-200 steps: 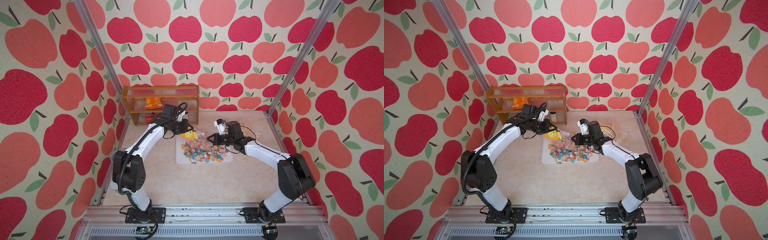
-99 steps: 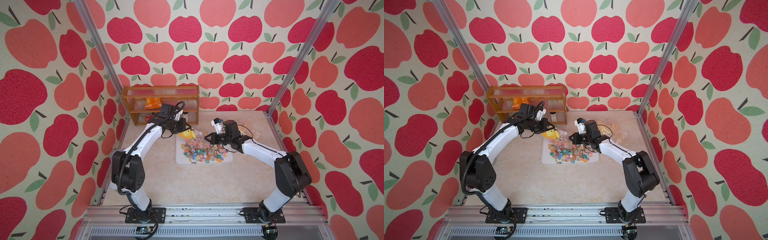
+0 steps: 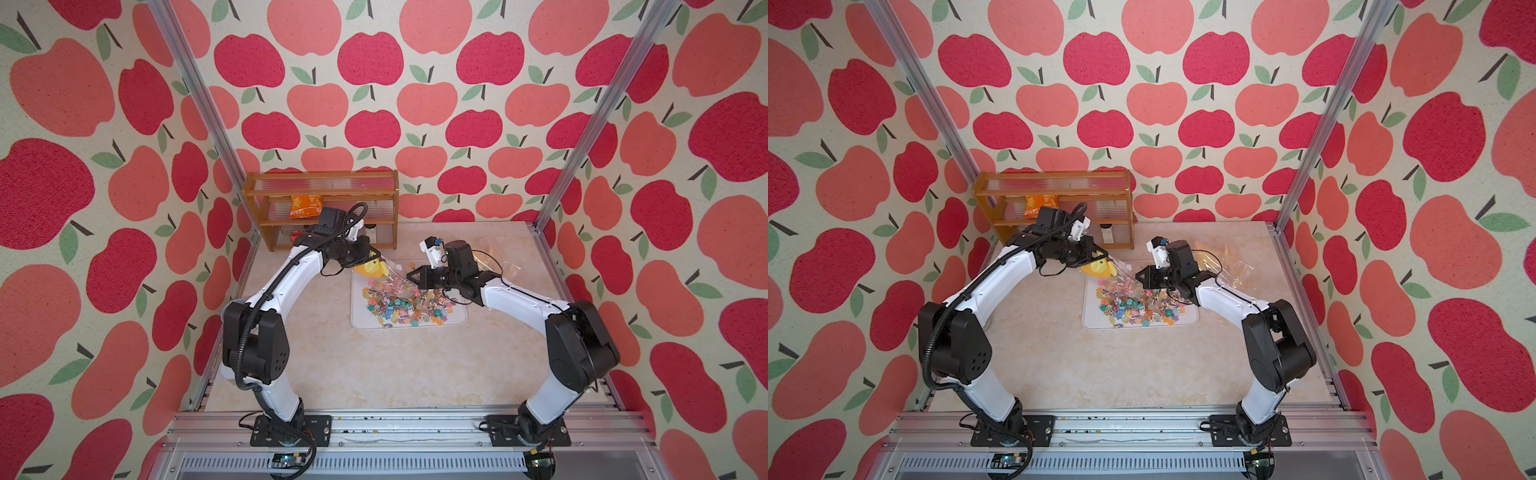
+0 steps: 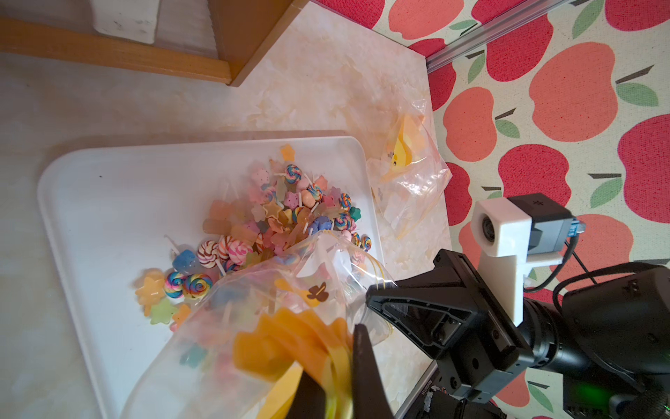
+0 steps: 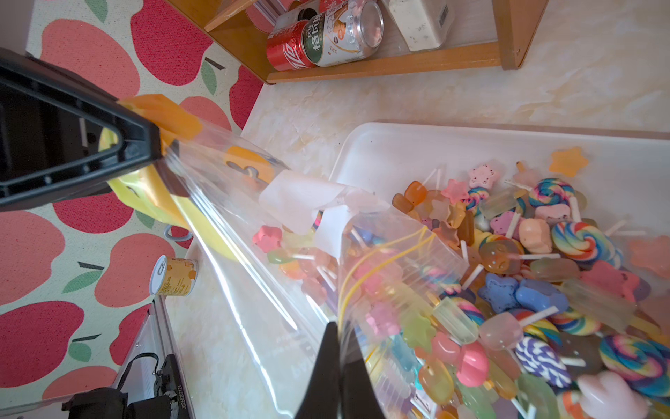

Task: Pour candies out of the ziploc bag
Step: 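Pour the candies out of the ziploc bag onto the tray.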

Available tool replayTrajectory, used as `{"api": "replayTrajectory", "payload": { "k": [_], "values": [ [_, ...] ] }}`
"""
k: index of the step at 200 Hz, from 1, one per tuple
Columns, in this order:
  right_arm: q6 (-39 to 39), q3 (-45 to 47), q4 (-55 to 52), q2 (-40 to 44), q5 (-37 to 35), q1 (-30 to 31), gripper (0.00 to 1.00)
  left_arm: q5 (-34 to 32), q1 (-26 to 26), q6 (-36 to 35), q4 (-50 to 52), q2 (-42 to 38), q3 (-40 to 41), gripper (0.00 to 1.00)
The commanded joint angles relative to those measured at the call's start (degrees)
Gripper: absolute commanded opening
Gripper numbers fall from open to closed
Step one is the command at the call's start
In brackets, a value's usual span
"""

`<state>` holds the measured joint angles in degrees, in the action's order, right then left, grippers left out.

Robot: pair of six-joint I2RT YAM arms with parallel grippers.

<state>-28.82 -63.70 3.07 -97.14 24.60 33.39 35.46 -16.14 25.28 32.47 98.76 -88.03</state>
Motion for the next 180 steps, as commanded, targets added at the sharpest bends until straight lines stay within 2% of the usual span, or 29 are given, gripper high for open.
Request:
{"api": "replayTrajectory", "payload": {
  "k": [1,180],
  "values": [
    [-0.52,2.10,-9.67,-2.57,-2.57,-0.72,0.00,-4.00,4.08,-1.37,-5.16,-4.03,-4.78,0.00],
    [-1.33,0.69,-8.78,-5.03,-1.29,0.17,0.00,-4.07,5.85,-2.52,-3.82,-4.60,-6.45,0.00]
  ]
}}
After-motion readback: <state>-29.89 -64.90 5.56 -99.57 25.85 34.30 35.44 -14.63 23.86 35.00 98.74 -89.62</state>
